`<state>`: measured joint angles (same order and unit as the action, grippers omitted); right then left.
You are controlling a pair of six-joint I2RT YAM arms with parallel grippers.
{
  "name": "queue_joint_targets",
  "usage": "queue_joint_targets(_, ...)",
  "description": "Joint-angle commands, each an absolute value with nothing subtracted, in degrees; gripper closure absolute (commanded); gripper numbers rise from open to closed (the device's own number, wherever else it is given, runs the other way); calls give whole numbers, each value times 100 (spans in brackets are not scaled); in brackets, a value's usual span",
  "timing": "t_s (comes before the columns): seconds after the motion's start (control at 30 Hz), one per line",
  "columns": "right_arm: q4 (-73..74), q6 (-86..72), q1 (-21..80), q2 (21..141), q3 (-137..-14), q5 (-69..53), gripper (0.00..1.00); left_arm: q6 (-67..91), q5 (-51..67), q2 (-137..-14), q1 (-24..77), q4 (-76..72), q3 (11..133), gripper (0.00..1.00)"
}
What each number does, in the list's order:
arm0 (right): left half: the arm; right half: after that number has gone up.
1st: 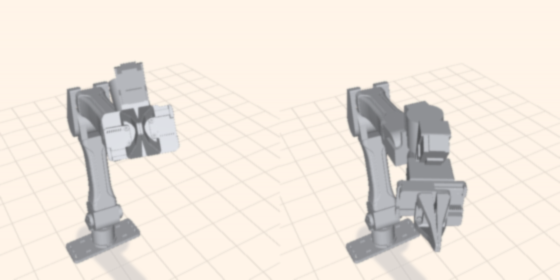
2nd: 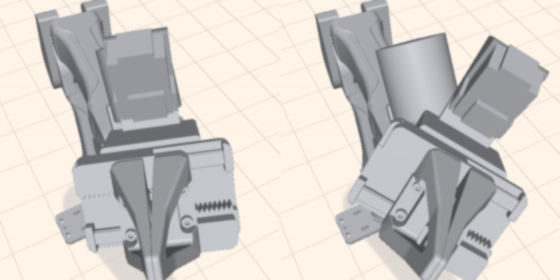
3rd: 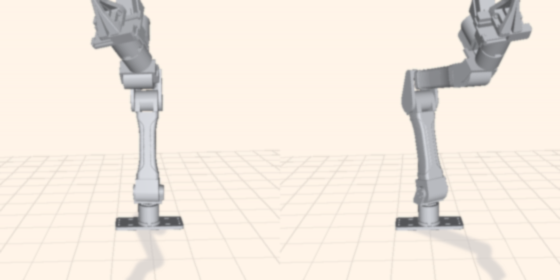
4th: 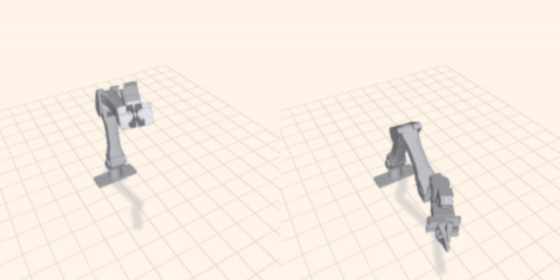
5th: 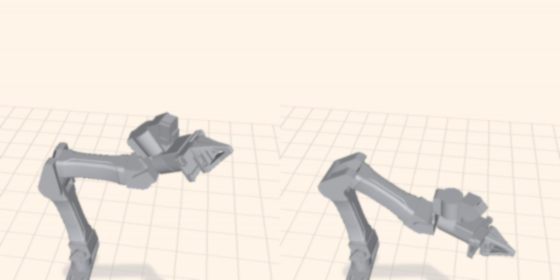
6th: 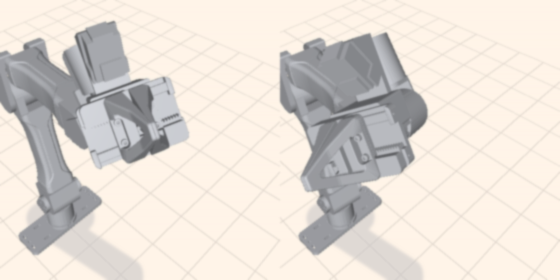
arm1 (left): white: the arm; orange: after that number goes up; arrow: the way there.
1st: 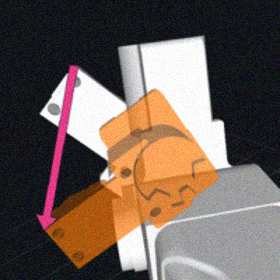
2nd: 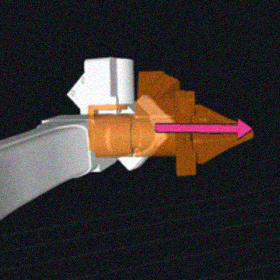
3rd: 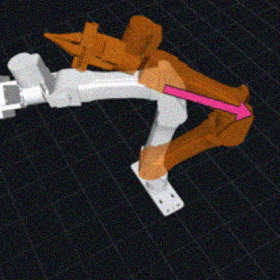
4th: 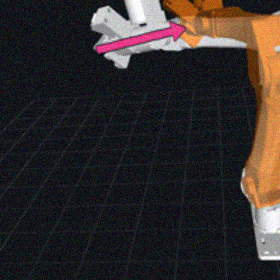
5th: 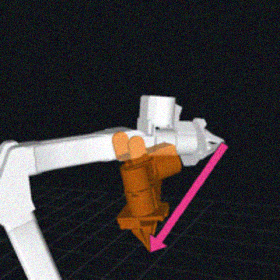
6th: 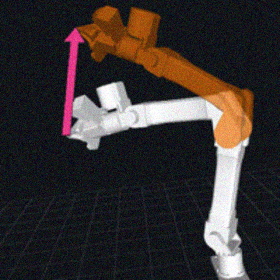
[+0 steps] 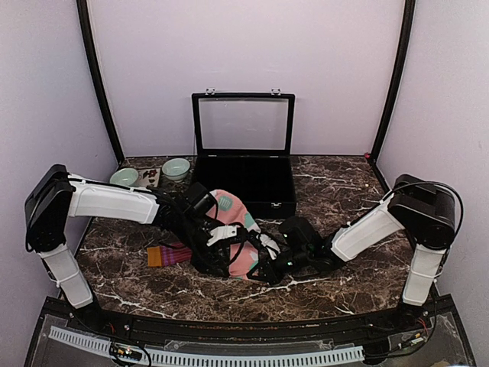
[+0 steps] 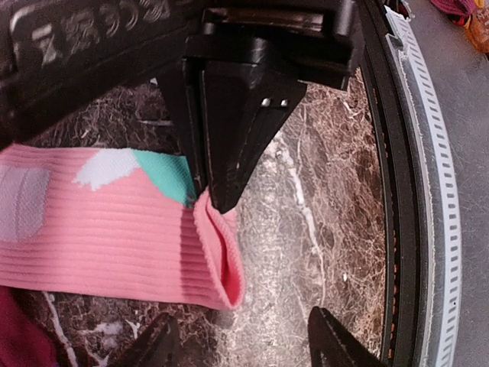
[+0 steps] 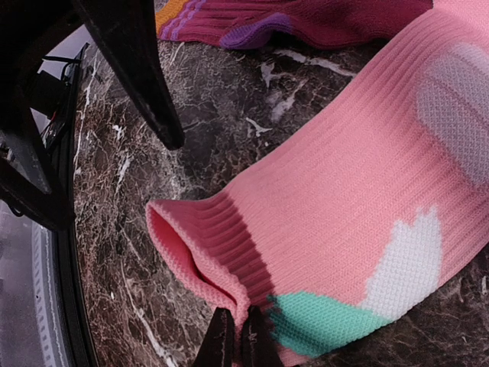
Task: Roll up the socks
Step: Place the sock at the center of the board, then adjust the sock at the center of the board.
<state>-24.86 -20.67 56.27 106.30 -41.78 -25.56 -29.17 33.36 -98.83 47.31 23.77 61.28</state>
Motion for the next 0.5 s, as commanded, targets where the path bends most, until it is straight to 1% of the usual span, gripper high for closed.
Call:
queue_joint_targets(0.0,-2061,-2142,5590,10839,-4142,-2551,100,-2534,3648,-9841,4714,1952,5917,43)
queue_joint_targets(0.13,-2210,-2217,5590,10855,-4095,-2584,100,-2324,3417,-9853,4803,1298,5611,47)
queue_joint_targets(0.27,-2310,-2275,5590,10859,-4064,-2586,100,-2135,3176,-10002,4816,832,5480,55)
queue_joint_targets(0.4,-2346,-2286,5590,10846,-4076,-2578,99,-2021,3151,-10149,4849,609,5463,60)
queue_joint_targets(0.47,-2347,-2290,5590,10852,-4080,-2590,99,-1996,3158,-10185,4862,544,5454,65)
